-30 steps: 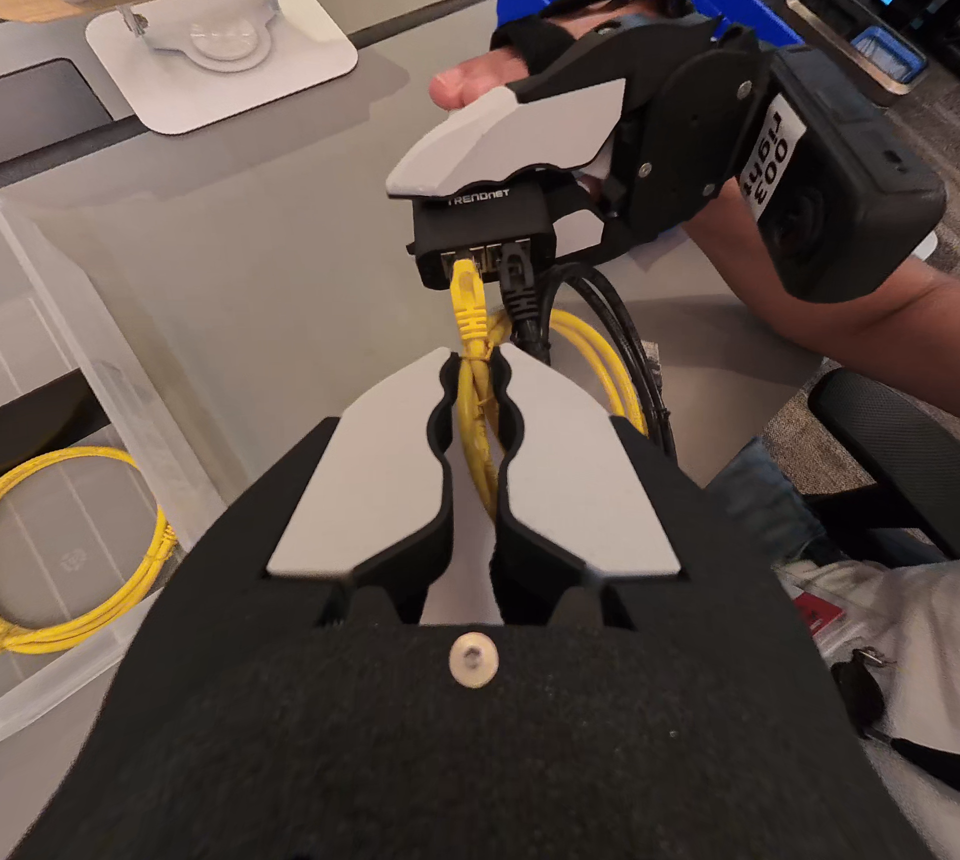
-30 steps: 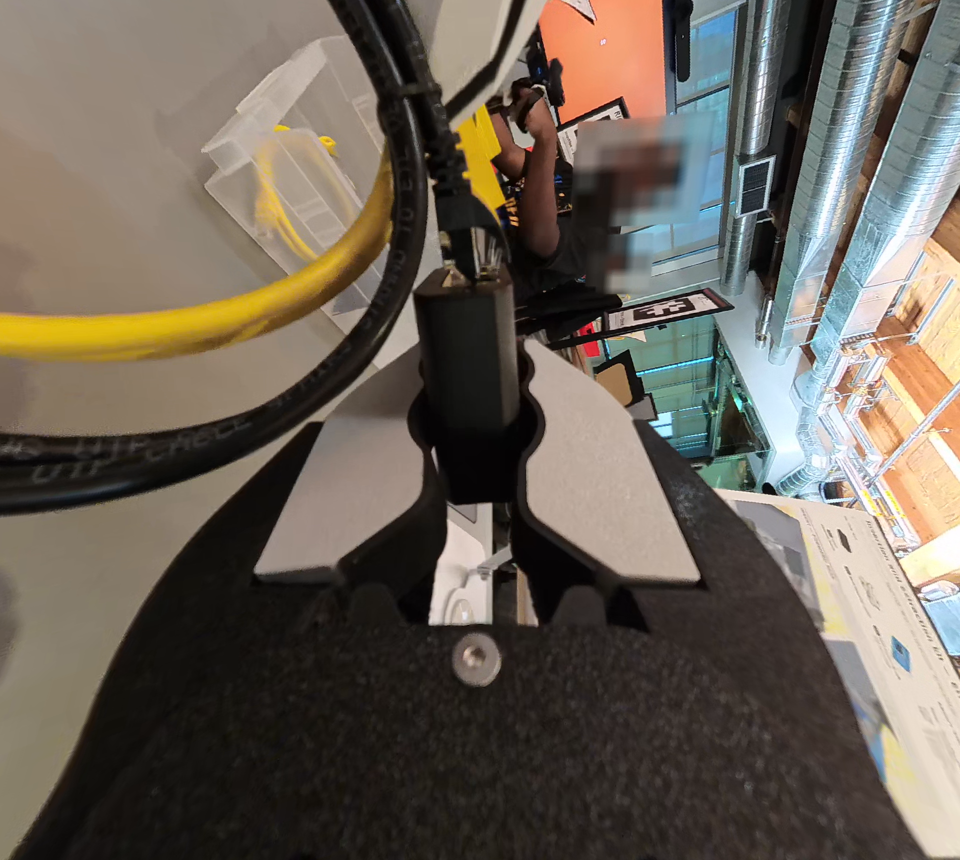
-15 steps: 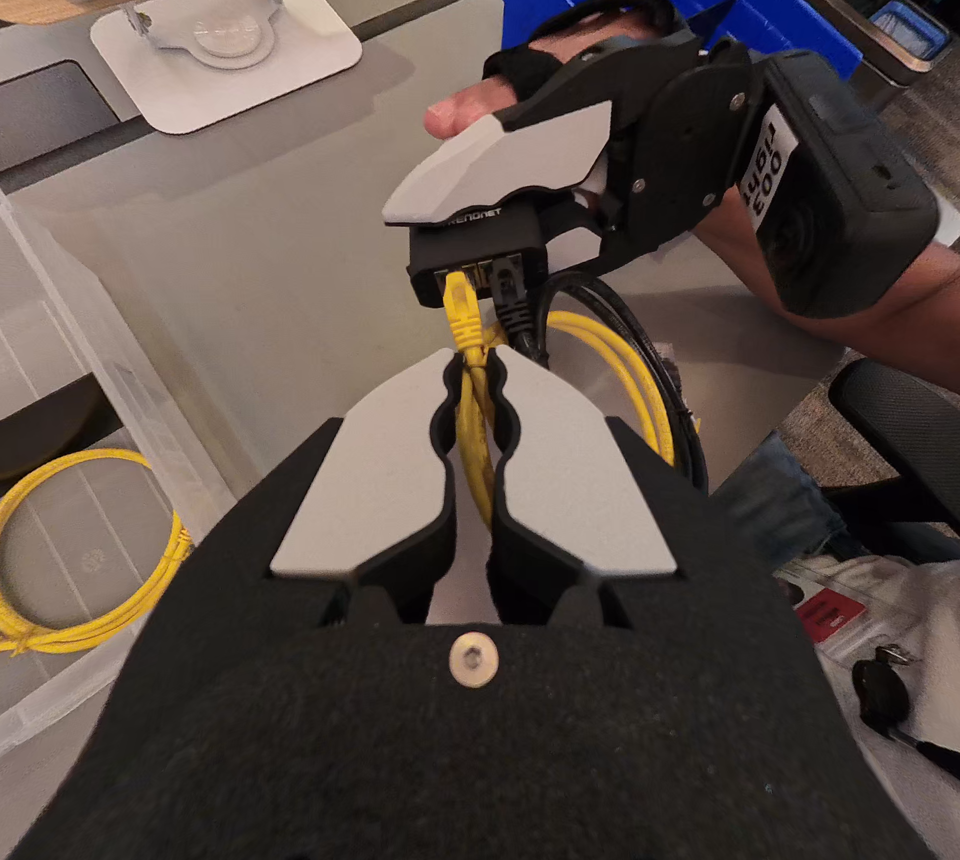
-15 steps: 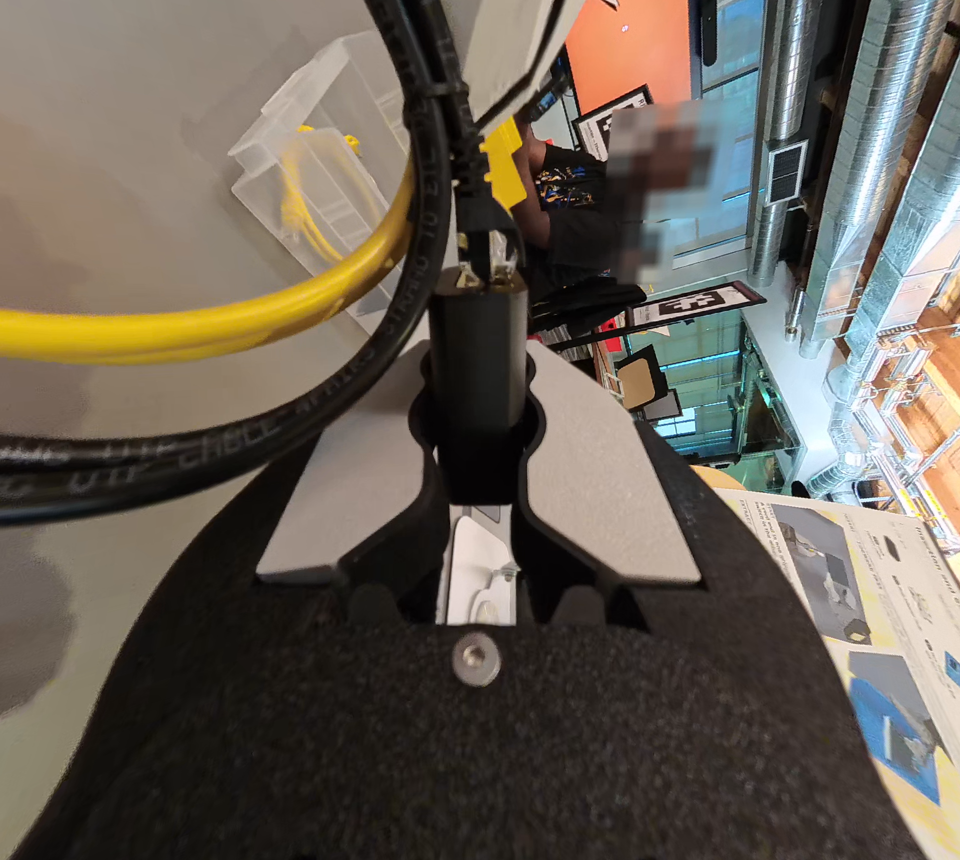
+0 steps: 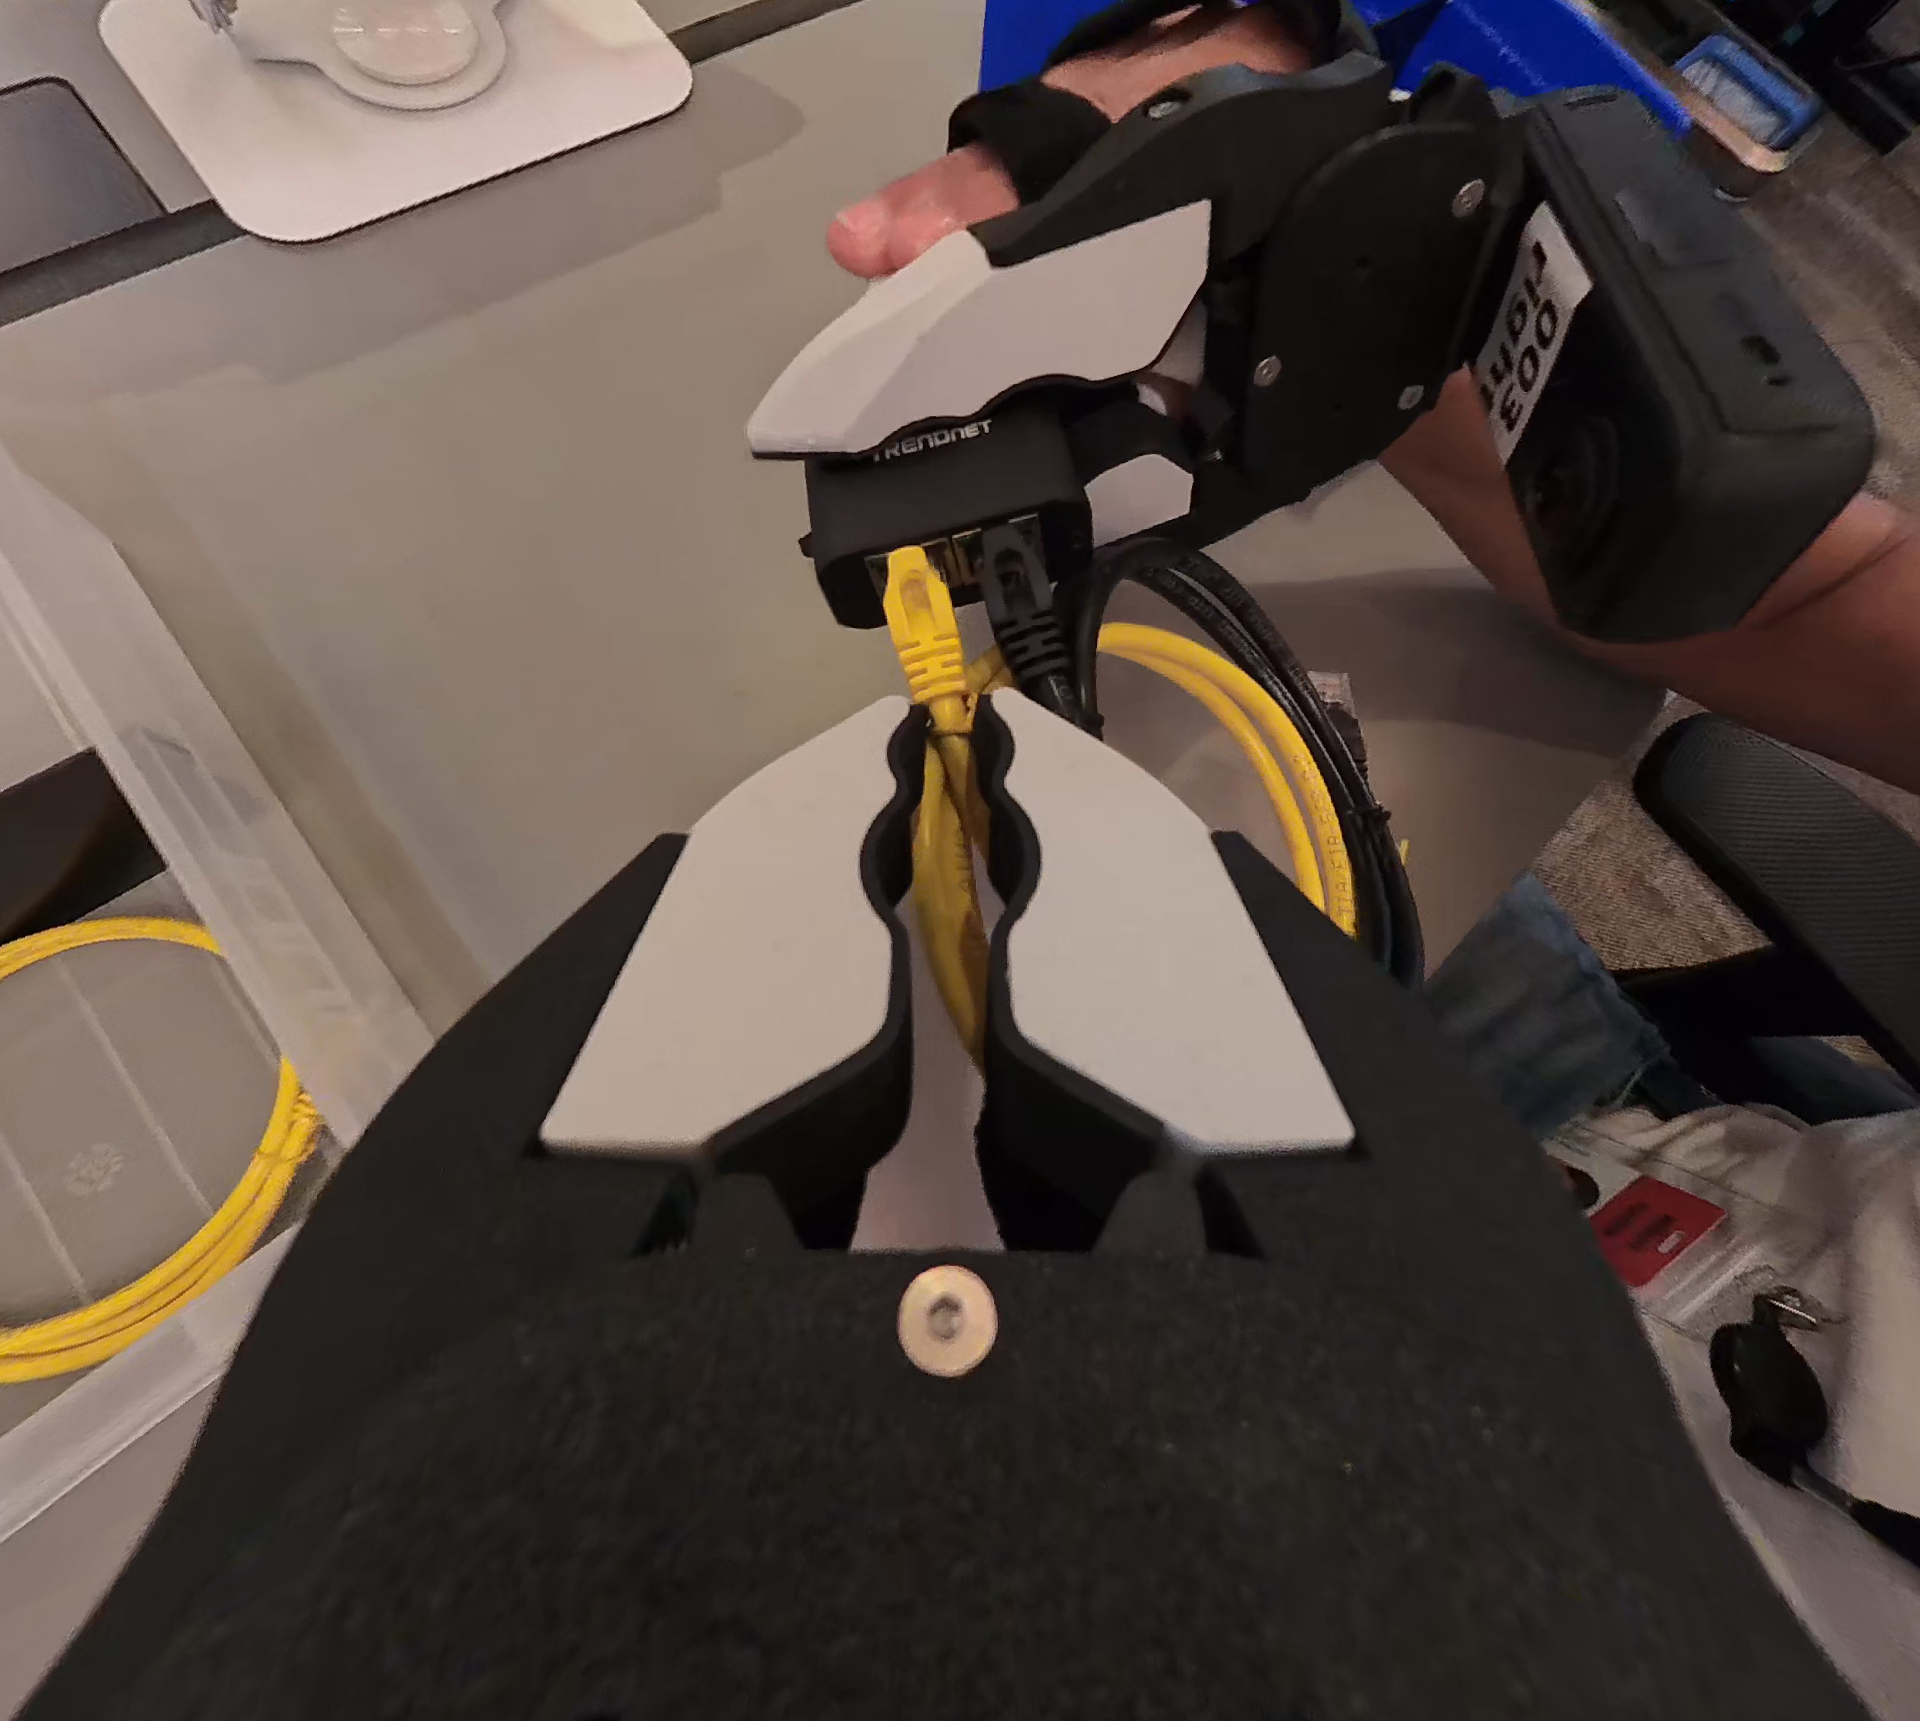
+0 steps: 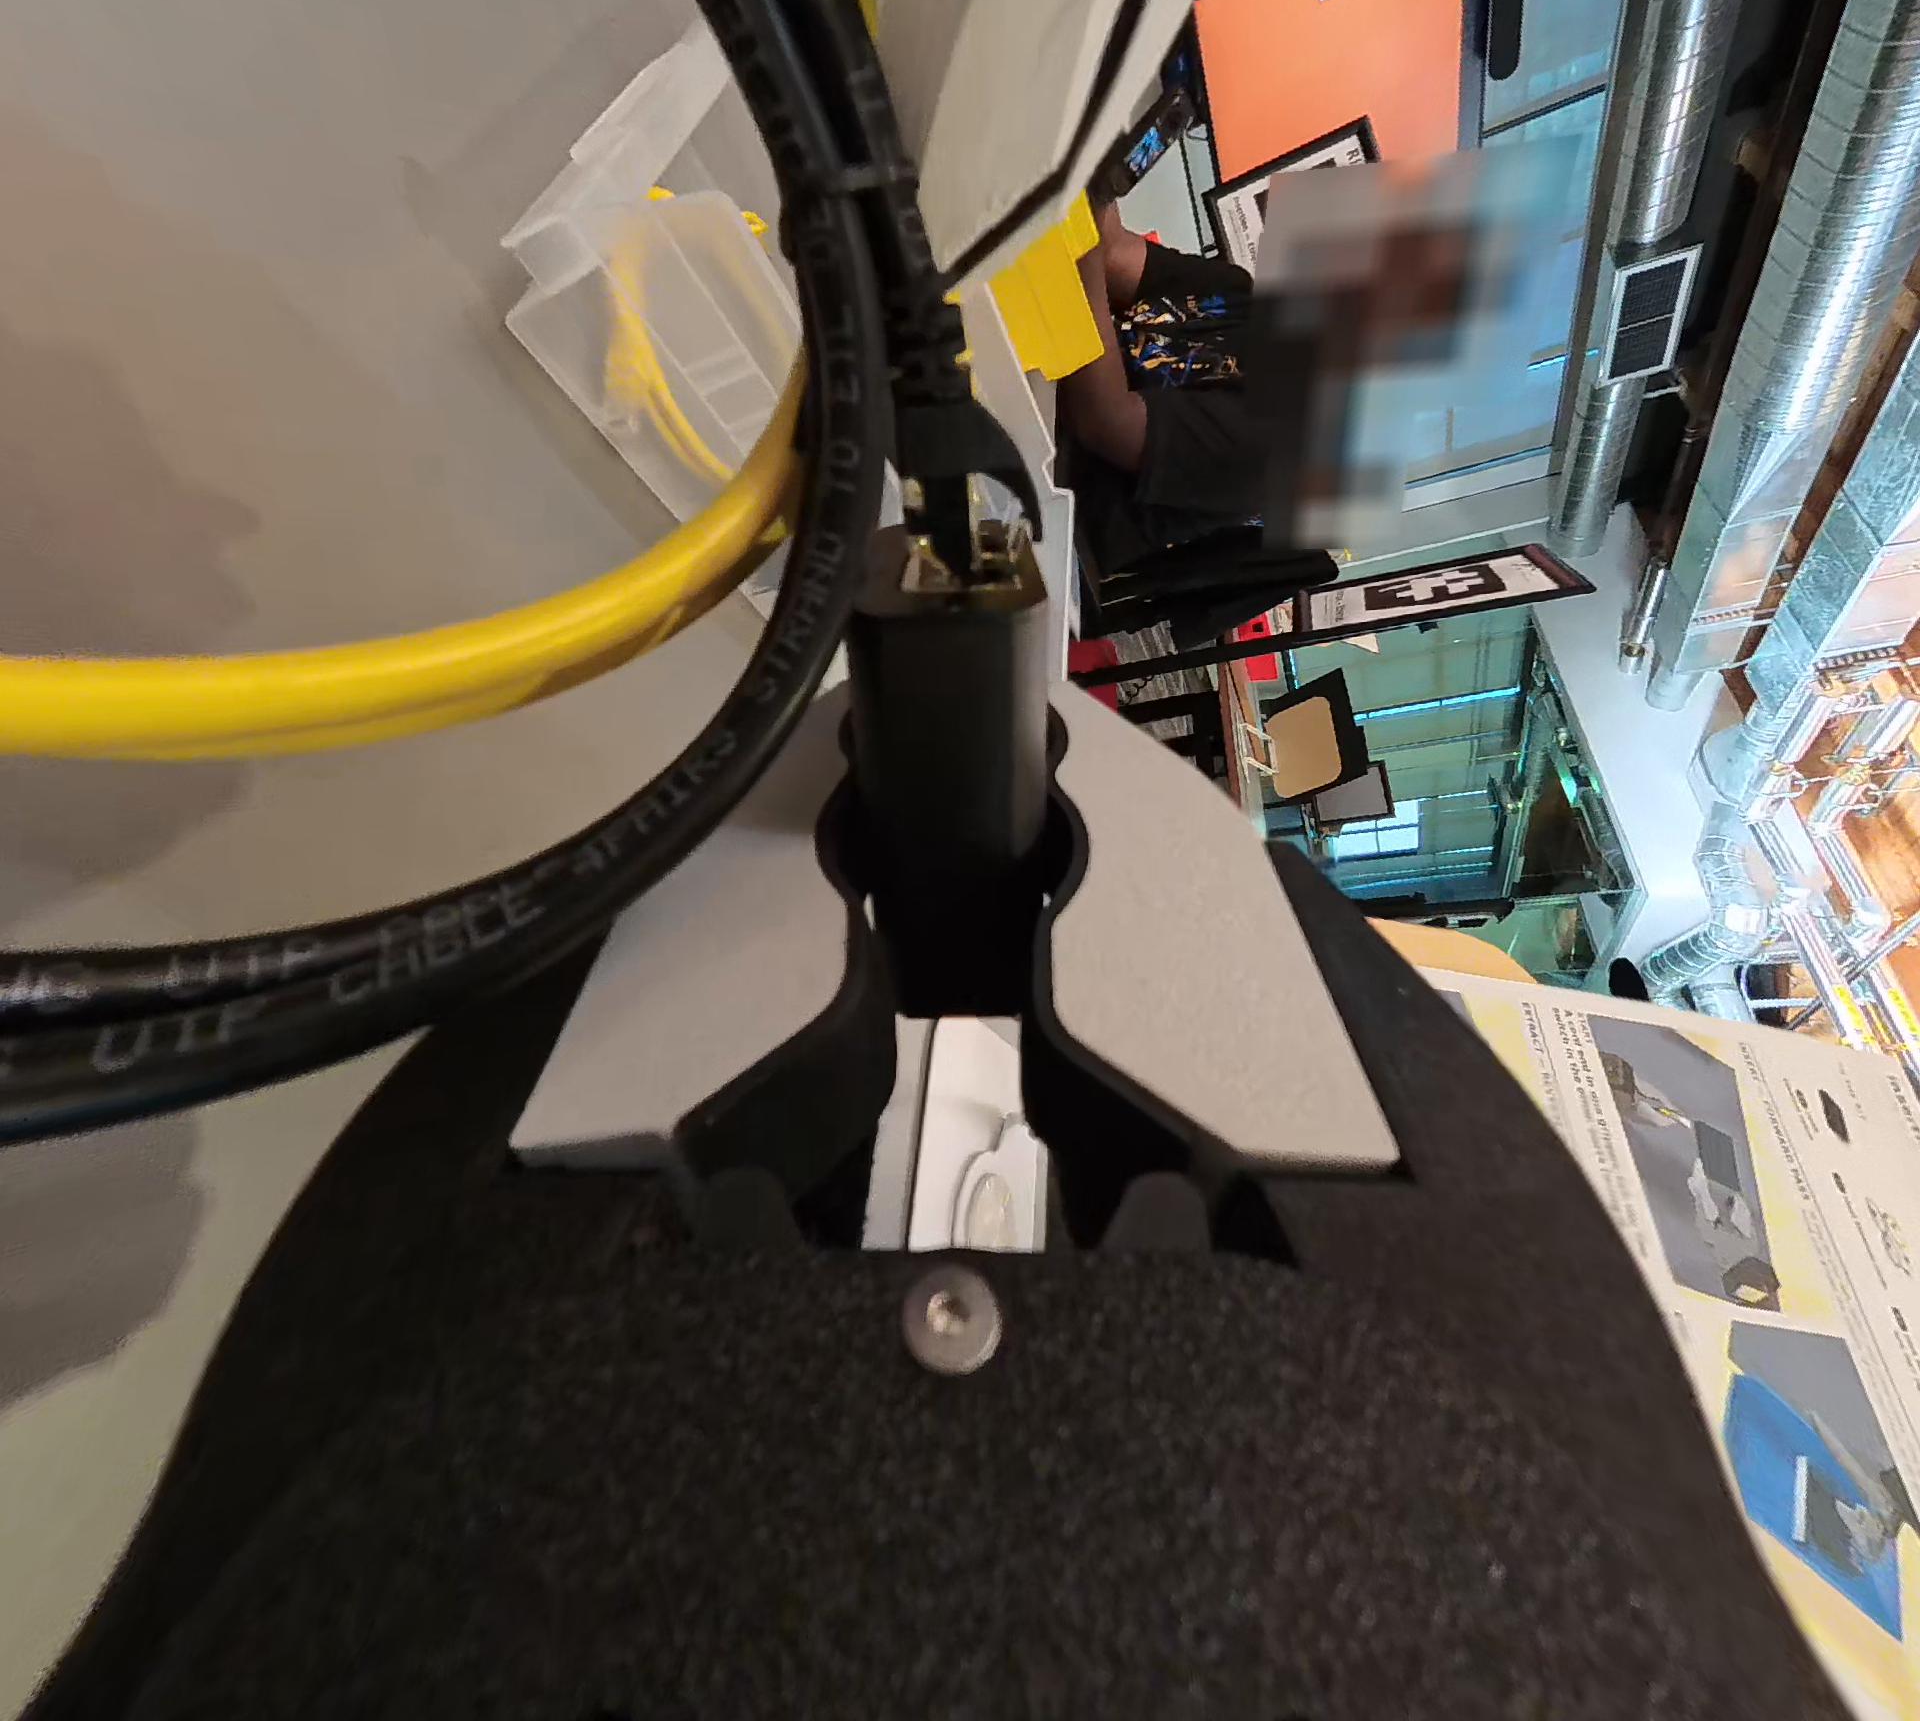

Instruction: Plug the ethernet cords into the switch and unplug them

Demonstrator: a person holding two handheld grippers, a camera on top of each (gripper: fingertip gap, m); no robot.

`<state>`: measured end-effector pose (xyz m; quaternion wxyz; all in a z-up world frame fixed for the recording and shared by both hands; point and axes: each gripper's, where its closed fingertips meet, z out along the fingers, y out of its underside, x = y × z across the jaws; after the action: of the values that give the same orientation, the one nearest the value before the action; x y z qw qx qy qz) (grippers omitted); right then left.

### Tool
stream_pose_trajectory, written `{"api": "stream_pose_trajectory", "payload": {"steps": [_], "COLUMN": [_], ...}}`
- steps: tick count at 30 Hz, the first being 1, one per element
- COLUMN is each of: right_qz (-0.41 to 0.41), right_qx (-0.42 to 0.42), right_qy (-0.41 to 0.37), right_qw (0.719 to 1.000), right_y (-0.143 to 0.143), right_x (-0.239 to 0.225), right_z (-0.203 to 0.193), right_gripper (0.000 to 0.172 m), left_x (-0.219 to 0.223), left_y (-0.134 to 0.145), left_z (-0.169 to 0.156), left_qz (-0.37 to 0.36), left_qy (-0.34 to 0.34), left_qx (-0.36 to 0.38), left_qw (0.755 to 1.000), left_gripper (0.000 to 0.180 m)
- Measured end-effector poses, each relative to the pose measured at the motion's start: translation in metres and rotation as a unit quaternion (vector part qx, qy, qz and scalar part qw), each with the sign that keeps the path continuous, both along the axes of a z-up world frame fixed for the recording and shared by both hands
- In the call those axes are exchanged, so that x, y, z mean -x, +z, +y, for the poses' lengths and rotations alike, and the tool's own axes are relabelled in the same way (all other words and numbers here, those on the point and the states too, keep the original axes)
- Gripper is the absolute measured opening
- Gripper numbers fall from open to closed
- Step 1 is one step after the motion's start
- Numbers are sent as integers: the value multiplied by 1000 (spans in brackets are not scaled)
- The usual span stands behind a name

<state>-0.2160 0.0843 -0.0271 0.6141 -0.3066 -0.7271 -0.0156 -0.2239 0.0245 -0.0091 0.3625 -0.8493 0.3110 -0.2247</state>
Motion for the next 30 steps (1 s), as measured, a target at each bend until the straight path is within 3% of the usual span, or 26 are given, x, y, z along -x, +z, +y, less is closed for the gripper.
{"api": "stream_pose_trajectory", "payload": {"steps": [7, 11, 15, 20, 23, 26, 30], "right_qz": [13, 12, 24, 18, 5, -7, -25], "right_qx": [0, -11, -6, -18, -31, -42, -49], "right_qy": [19, 2, -8, -10, -10, -6, -5], "right_qw": [1000, 1000, 1000, 1000, 999, 999, 998], "right_y": [9, 11, 15, 15, 13, 11, 8], "right_x": [-2, -7, -12, -10, -6, -3, -1], "right_z": [-5, 3, 9, 7, 3, -2, -7], "right_gripper": [25, 25, 26, 25, 26, 26, 26], "left_x": [1, 19, 10, -12, -14, -6, 0], "left_y": [11, 28, 43, 17, 1, -14, -21], "left_z": [-4, 3, -5, -8, -4, -1, -3], "left_qz": [-47, -65, -112, -65, -36, 5, 40], "left_qy": [-11, 25, 14, -17, -19, -18, -45], "left_qx": [-14, -52, -62, -24, 3, 20, 24], "left_qw": [999, 996, 992, 997, 999, 1000, 998], "left_gripper": [10, 31, 48, 63, 59, 38, 29]}}
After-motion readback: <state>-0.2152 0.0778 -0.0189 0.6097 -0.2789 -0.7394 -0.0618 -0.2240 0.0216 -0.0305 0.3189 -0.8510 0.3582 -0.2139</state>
